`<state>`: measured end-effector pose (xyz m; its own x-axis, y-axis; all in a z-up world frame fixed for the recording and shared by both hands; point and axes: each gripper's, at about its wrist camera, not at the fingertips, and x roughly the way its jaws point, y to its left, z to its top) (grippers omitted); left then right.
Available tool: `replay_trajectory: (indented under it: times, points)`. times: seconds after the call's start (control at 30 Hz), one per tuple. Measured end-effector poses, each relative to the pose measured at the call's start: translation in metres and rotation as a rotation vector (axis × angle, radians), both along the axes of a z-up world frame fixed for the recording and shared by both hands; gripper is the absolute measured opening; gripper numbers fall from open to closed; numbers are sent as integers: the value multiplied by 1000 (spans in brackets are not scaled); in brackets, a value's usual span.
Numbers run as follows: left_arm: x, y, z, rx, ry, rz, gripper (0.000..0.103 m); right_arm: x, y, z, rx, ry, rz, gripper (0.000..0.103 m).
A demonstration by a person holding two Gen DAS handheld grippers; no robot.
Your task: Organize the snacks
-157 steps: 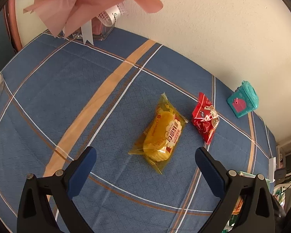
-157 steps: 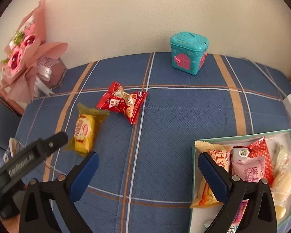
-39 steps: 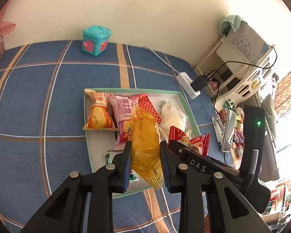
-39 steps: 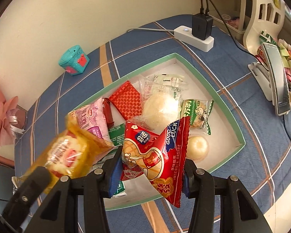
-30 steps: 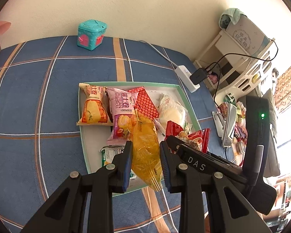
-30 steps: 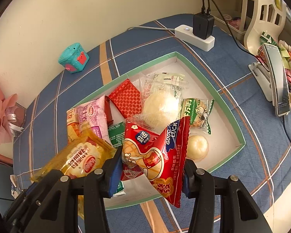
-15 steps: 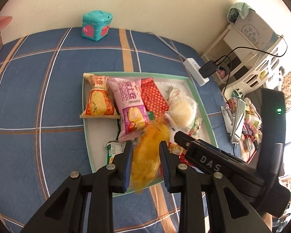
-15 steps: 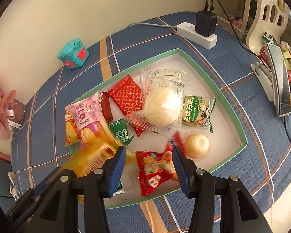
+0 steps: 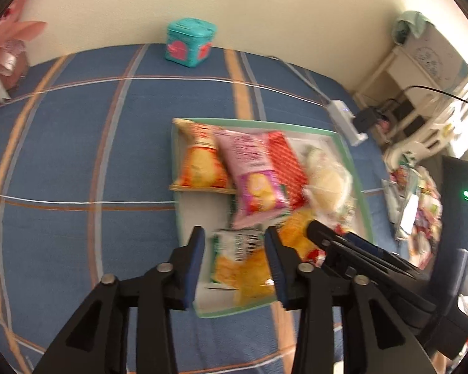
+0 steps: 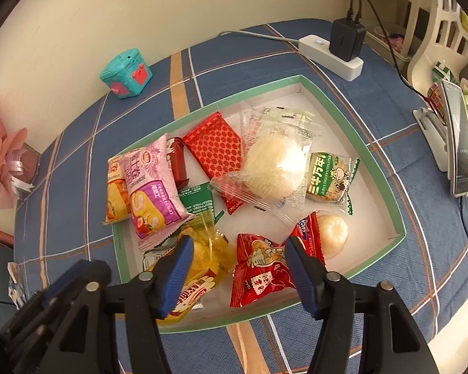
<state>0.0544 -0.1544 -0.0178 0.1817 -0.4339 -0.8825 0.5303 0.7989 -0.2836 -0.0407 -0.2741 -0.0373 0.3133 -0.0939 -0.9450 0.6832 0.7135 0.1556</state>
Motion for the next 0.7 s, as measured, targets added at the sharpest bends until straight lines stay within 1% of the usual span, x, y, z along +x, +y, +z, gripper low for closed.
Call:
replay_trajectory:
  times: [0.03, 0.07, 0.1, 0.17, 0.27, 0.3, 0.37, 0.5, 0.53, 0.57, 0.7]
  points:
    - [2, 2, 0, 17, -14, 13, 47, 1, 1, 0, -4, 3, 6, 65]
    - [4, 5, 0, 40, -35, 30, 54, 3, 4, 0, -10, 6, 17, 66]
    - [5, 8, 0, 64, -61, 45, 57, 4, 6, 0, -17, 7, 25, 67]
    - [8, 13, 1, 100, -103, 64, 66, 6, 11, 1, -31, 6, 39, 76]
    - [12, 24, 1, 111, -129, 99, 76, 8, 18, 2, -39, 0, 61, 79]
    - [13, 28, 1, 113, -133, 108, 78, 9, 20, 3, -46, 3, 68, 80]
    - [13, 35, 1, 124, -148, 123, 84, 11, 24, 3, -60, 7, 83, 90]
    - [9, 45, 2, 141, -176, 140, 87, 13, 33, 7, -81, -8, 113, 97]
    - [8, 48, 4, 141, -180, 145, 89, 13, 34, 7, -82, -10, 115, 100]
    - [8, 52, 6, 138, -185, 155, 93, 11, 36, 8, -86, -16, 118, 103]
    - [6, 65, 11, 143, -208, 183, 96, 7, 43, 11, -101, -32, 127, 103]
